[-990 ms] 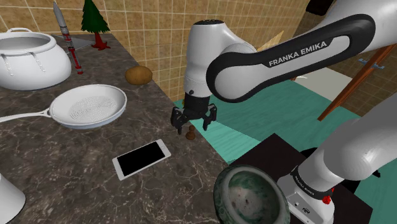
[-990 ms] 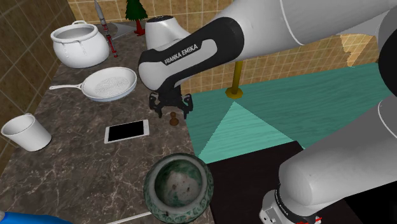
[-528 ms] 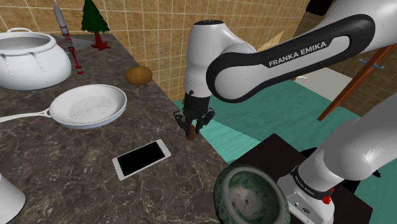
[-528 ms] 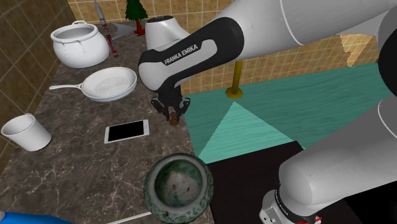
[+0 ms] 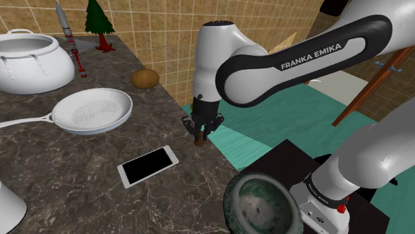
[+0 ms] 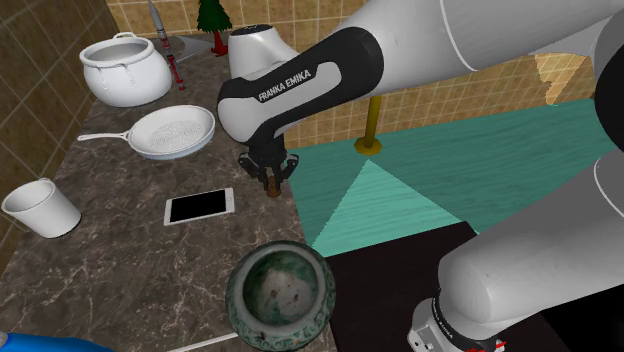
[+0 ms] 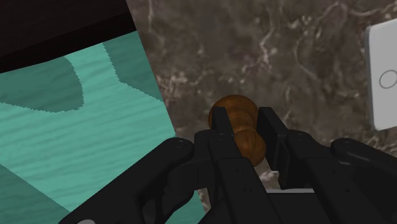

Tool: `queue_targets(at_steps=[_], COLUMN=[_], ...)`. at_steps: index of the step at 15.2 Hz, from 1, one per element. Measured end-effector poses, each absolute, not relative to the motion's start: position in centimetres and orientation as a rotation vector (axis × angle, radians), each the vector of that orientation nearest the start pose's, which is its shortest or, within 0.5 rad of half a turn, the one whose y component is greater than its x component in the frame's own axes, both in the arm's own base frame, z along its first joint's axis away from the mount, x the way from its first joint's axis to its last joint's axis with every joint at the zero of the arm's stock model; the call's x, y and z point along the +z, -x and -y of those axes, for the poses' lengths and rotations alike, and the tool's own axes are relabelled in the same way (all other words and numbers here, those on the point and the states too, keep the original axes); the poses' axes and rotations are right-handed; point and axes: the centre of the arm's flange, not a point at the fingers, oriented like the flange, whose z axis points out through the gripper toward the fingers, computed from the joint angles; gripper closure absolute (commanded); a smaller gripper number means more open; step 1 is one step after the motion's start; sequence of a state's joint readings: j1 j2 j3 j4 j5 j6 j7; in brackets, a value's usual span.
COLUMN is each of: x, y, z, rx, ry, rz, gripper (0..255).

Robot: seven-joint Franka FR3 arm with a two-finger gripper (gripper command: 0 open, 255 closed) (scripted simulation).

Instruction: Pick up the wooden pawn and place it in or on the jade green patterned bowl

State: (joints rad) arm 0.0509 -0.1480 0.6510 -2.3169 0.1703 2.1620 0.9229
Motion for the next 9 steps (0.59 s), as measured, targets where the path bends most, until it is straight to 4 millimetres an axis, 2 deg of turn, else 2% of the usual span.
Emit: queue_targets(at_steps=[9], x=[42.9], y=[-36.6], z=[-32.3], rx=[0.092], ry=[3.088], rz=[-0.507], gripper=[255])
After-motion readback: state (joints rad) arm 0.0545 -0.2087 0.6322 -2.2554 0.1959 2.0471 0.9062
